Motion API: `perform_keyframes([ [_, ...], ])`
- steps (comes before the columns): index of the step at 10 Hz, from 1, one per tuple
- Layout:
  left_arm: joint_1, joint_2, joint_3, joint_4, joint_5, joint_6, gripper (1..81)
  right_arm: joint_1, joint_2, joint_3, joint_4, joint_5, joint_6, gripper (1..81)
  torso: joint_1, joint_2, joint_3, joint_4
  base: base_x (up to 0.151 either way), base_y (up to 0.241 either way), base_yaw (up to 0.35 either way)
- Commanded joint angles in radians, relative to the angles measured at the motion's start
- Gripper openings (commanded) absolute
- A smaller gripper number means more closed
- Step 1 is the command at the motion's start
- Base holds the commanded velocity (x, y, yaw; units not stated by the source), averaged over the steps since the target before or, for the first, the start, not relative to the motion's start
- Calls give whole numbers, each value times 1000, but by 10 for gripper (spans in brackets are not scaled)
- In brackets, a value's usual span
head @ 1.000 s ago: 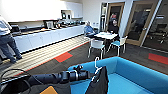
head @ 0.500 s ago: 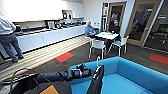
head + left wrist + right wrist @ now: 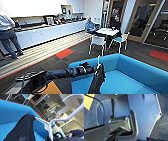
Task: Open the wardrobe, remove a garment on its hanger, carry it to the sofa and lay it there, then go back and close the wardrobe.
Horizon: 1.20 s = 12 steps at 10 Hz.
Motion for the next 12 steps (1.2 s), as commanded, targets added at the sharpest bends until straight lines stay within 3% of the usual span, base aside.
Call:
perform_keyframes([
  [1, -171, 47, -46, 58, 15, 9, 10, 24, 17, 10, -5, -69, -9, 811, 0, 0, -75, 0, 0, 0, 0],
  [2, -171, 53, -66, 61, 15, 9, 10, 24, 17, 10, -5, -69, -9, 811, 0, 0, -28, 0, 0, 0, 0],
  [5, -171, 79, -146, 86, 15, 9, 10, 23, 17, 10, -2, -69, -9, 811, 1, 1, -74, 0, 0, 0, 0],
  [10, -171, 188, -329, 155, 17, 11, 10, 23, 17, 10, -2, -69, -9, 811, 1, 1, -74, 0, 0, 0, 0],
  [12, -170, 191, -370, 184, 50, 11, 10, 23, 17, 10, -2, -67, -9, 811, 1, 1, -137, 0, 0, 0, 0],
])
